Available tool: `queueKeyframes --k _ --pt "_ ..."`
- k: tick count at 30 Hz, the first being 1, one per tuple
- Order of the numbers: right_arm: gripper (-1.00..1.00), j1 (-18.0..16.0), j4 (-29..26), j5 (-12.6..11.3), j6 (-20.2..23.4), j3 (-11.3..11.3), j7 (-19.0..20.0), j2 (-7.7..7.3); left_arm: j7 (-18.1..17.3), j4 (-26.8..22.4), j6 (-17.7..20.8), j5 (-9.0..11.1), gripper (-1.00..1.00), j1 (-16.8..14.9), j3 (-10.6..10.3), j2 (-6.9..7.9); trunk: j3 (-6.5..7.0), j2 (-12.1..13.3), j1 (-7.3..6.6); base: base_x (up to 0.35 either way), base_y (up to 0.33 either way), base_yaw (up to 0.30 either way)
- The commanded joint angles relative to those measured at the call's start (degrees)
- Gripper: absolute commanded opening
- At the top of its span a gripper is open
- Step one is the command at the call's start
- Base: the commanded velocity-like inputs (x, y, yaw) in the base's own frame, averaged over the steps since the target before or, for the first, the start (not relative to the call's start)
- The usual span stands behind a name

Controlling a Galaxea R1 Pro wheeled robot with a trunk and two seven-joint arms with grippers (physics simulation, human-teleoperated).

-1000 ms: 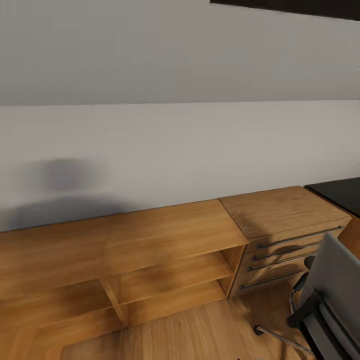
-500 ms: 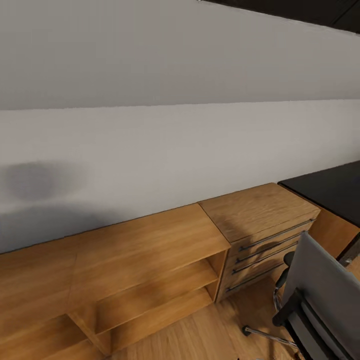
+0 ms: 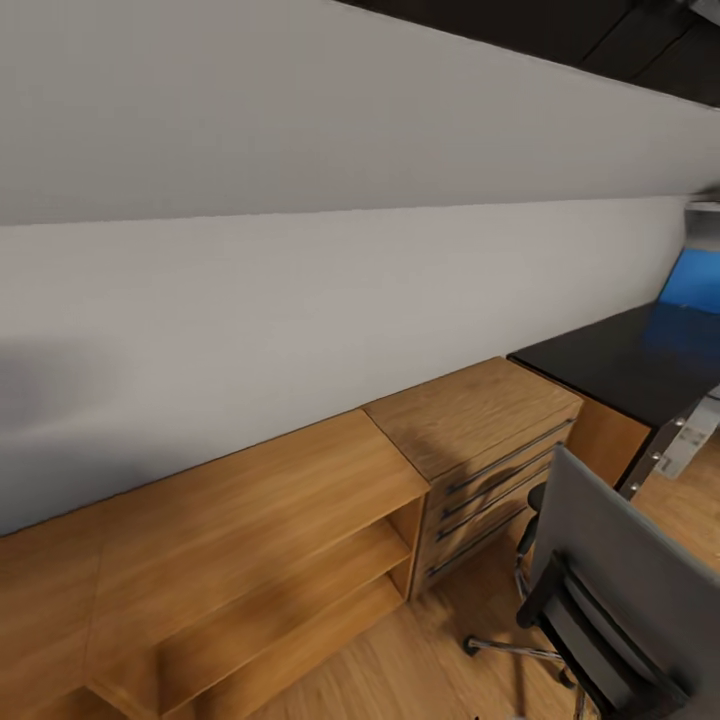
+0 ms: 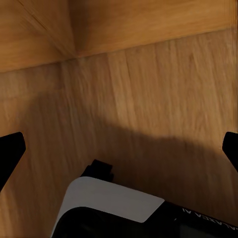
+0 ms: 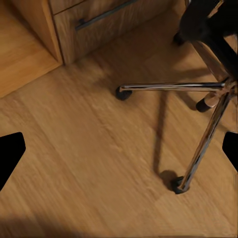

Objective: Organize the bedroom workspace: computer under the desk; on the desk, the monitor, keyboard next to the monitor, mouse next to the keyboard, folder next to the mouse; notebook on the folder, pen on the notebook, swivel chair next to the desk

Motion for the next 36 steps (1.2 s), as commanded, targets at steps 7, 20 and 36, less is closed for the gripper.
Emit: queueKeyframes --k 7,20,36 --pt "1.0 0.0 0.0 -0.1 0.0 0.5 -0.4 0.02 0.3 0.0 -0.2 0.4 1.0 0.0 -0.5 0.02 -0.04 0.0 0.0 0.004 0.007 -0.3" --pt "1.0 0.0 0.0 -0.1 0.0 0.5 -0.4 0.02 0.3 0.0 -0.2 0.4 1.0 0.0 -0.5 0.02 -0.04 0.0 0.0 0.0 0.0 -0.3" --pt "1.0 0.0 0.0 -0.1 0.0 0.5 -0.4 0.02 0.3 0.1 -0.2 0.4 1.0 0.0 -0.5 0.02 -0.04 0.0 0.0 0.0 0.0 -0.3"
